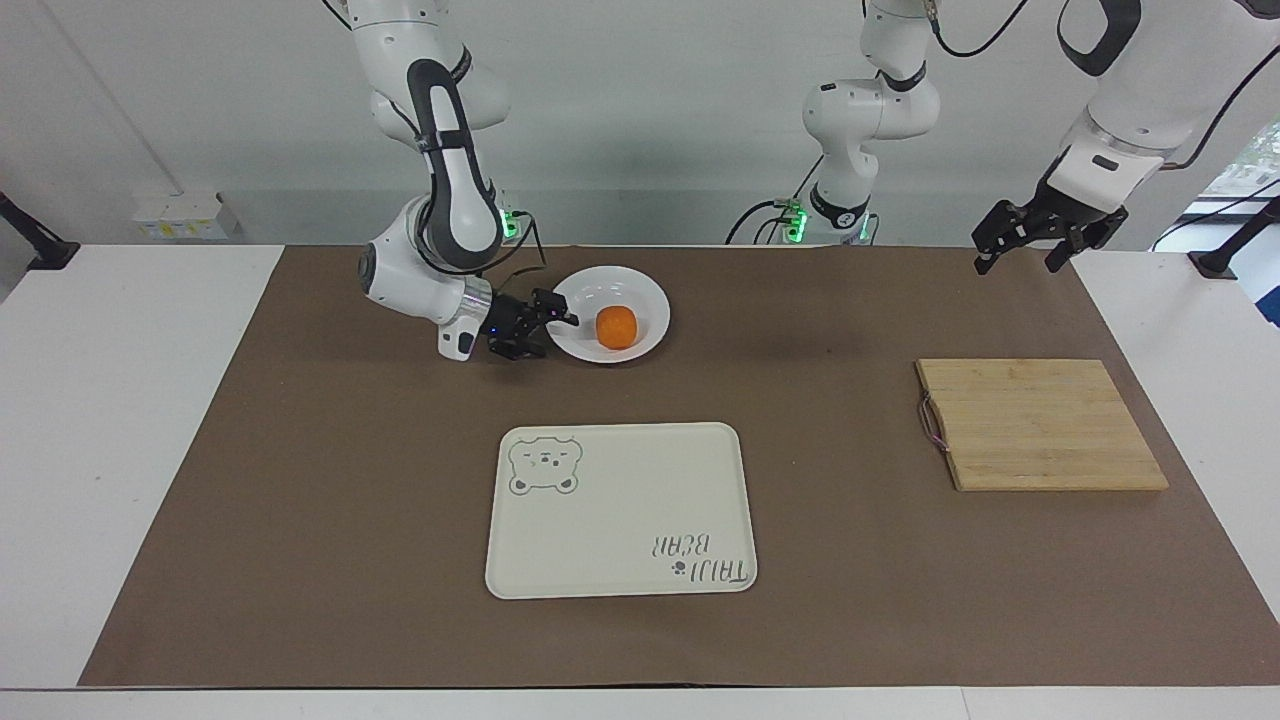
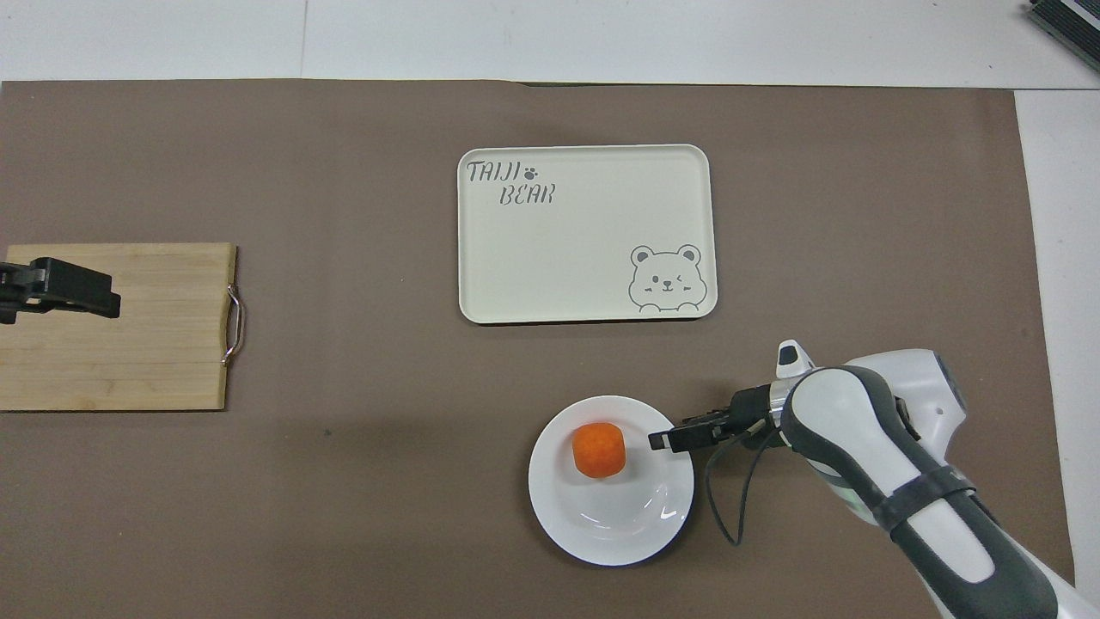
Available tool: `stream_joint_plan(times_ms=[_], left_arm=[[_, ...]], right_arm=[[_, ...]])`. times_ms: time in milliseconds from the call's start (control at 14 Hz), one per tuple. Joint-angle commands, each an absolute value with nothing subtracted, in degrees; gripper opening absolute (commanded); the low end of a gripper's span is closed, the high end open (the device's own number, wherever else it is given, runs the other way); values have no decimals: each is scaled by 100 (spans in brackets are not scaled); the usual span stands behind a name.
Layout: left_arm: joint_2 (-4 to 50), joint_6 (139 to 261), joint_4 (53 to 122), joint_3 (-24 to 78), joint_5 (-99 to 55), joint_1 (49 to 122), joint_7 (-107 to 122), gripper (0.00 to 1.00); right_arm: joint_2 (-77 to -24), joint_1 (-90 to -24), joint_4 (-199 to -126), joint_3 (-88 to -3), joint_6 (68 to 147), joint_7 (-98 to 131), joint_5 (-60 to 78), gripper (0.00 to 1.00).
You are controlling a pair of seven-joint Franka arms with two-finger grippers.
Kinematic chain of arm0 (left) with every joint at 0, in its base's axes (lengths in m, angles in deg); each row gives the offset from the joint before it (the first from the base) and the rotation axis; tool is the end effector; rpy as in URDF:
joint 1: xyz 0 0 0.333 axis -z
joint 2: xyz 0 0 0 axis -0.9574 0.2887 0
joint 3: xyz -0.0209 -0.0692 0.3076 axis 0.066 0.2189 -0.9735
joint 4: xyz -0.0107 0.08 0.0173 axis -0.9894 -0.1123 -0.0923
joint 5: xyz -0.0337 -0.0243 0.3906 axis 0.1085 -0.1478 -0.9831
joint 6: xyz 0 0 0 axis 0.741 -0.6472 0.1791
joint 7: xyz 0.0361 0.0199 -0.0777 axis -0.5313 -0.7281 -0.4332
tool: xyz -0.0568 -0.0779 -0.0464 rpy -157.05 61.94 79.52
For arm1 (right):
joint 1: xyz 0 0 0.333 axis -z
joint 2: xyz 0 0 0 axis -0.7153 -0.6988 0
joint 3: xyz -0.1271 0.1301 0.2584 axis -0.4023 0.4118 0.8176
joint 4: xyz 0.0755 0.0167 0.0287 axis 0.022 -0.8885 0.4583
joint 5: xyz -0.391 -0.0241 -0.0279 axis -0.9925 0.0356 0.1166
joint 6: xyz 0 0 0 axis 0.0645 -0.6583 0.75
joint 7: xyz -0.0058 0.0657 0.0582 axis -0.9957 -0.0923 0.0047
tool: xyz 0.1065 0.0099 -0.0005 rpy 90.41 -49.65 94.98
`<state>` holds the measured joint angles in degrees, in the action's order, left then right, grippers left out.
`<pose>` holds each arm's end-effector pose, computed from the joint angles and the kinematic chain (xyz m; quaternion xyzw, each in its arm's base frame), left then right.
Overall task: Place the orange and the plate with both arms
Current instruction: 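Grip the plate rim with the right gripper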
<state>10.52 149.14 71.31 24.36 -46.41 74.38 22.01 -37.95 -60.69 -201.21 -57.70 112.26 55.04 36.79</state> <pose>0.5347 -0.0178 0.6253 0.9997 -0.0046 -0.0207 0.0078 0.4312 0.1145 0.2587 -0.9130 -0.1138 0.0506 0.3886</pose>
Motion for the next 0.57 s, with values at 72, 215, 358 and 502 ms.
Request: stream_joint_plan(times_ms=[72, 215, 358, 502], left_arm=[[908, 14991, 7303, 2434, -4730, 7489, 2145, 100], [952, 14974, 7215, 2434, -4730, 7489, 2075, 100], [952, 14965, 7224, 2426, -4722, 7419, 2066, 100], [952, 14965, 7224, 2390, -4722, 7401, 2066, 100]], right_arm=[[-3217, -6079, -20826, -5777, 11216, 5702, 3979, 100], [-3199, -6079, -20844, -5777, 11145, 5667, 4110, 100], [-3137, -6079, -20932, -5768, 11154, 5623, 4251, 94], [-3137, -6079, -20932, -5777, 11163, 5553, 4252, 69]])
